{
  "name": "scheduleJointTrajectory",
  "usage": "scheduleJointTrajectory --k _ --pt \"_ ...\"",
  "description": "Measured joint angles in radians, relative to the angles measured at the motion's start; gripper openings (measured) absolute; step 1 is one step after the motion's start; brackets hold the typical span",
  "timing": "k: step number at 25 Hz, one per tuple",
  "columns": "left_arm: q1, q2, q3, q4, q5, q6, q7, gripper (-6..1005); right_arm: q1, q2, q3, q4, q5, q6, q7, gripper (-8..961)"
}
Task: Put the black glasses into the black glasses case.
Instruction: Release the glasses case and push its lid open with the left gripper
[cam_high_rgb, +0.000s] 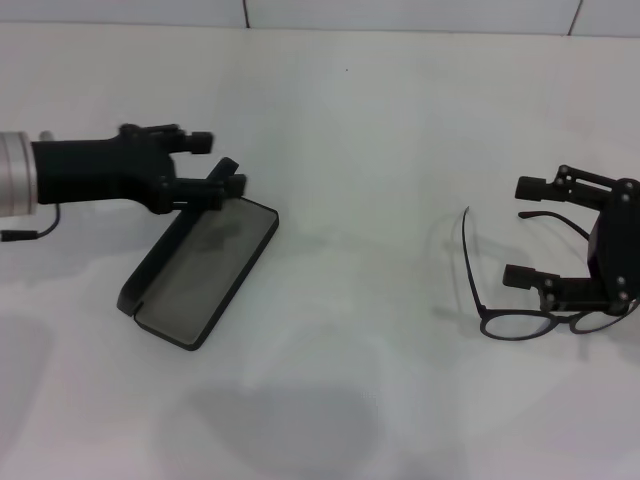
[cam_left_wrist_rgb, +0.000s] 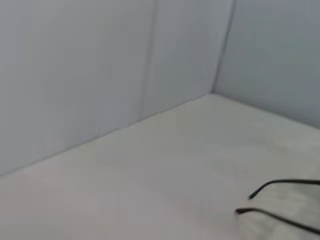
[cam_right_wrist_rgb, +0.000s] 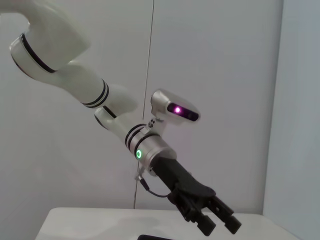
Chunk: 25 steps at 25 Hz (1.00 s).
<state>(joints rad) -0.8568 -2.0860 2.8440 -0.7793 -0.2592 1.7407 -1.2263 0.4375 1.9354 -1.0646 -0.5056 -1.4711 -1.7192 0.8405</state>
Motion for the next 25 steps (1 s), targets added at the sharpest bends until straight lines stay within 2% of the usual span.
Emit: scheduleJointTrajectory --k 9,16,25 --pt "0.043 -0.004 0.001 0.014 0.010 -0.090 -0.016 844 0.001 -0.001 -0.001 -0.010 0.000 0.021 -0.006 821" --pt "0.034 -0.003 0.002 0.029 0.082 -0.099 -0.053 833 -0.004 -0.001 -0.004 -0.012 0.000 0.027 -0.007 817" --pt "0.032 0.001 0.002 0.025 0.097 -0.131 -0.063 817 -0.008 -0.001 -0.005 -0.011 -0.001 0.035 -0.013 813"
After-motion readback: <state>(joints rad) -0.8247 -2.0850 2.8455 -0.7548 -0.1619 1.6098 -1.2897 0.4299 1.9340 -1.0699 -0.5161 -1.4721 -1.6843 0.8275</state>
